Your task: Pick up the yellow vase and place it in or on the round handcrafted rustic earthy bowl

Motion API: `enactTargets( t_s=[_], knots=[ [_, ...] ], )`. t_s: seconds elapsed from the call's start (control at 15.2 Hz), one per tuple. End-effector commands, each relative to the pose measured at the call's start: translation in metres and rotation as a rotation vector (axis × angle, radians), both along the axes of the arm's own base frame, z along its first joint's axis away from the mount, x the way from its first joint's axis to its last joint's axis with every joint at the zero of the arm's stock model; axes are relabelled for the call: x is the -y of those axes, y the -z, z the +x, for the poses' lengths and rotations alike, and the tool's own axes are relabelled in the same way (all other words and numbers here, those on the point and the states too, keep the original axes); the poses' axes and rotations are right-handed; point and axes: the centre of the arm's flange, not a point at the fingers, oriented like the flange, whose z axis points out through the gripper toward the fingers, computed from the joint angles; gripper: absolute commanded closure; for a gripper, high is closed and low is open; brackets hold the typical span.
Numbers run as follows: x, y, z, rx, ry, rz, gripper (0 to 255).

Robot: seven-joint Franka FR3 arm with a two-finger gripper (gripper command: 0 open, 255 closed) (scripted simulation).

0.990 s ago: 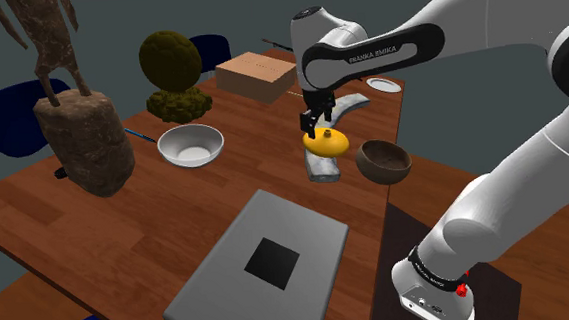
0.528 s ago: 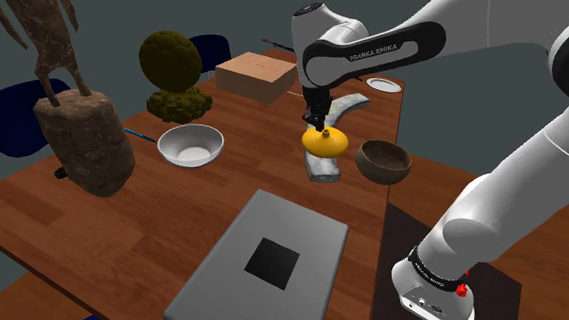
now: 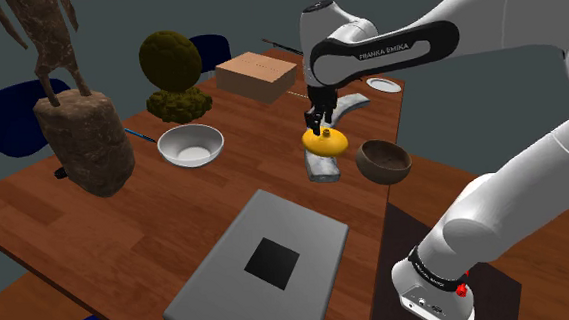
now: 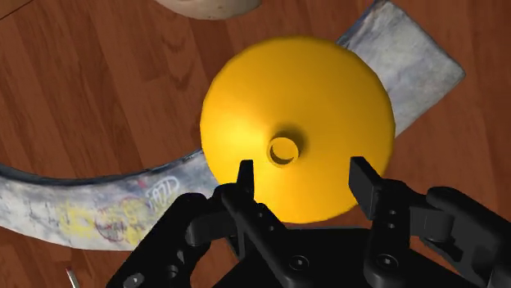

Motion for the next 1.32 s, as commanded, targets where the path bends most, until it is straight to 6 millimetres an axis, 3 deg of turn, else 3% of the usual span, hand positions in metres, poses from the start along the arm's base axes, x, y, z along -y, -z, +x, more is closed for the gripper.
enactTargets(
  t_s=[0.0, 0.07, 0.13, 0.59, 1.12, 1.19, 1.25],
  knots=[
    [0.017, -0.022, -0.042, 0.203, -0.099, 0.096, 0],
    [0.032, -0.029, -0.07, 0.324, -0.157, 0.158, 0],
    [0.039, -0.03, -0.081, 0.371, -0.18, 0.182, 0],
    [0.041, 0.008, -0.069, 0.371, -0.18, 0.182, 0],
    [0.041, 0.008, -0.069, 0.371, -0.18, 0.182, 0],
    [0.041, 0.008, -0.069, 0.371, -0.18, 0.182, 255],
    [0.041, 0.008, -0.069, 0.371, -0.18, 0.182, 255]
  ],
)
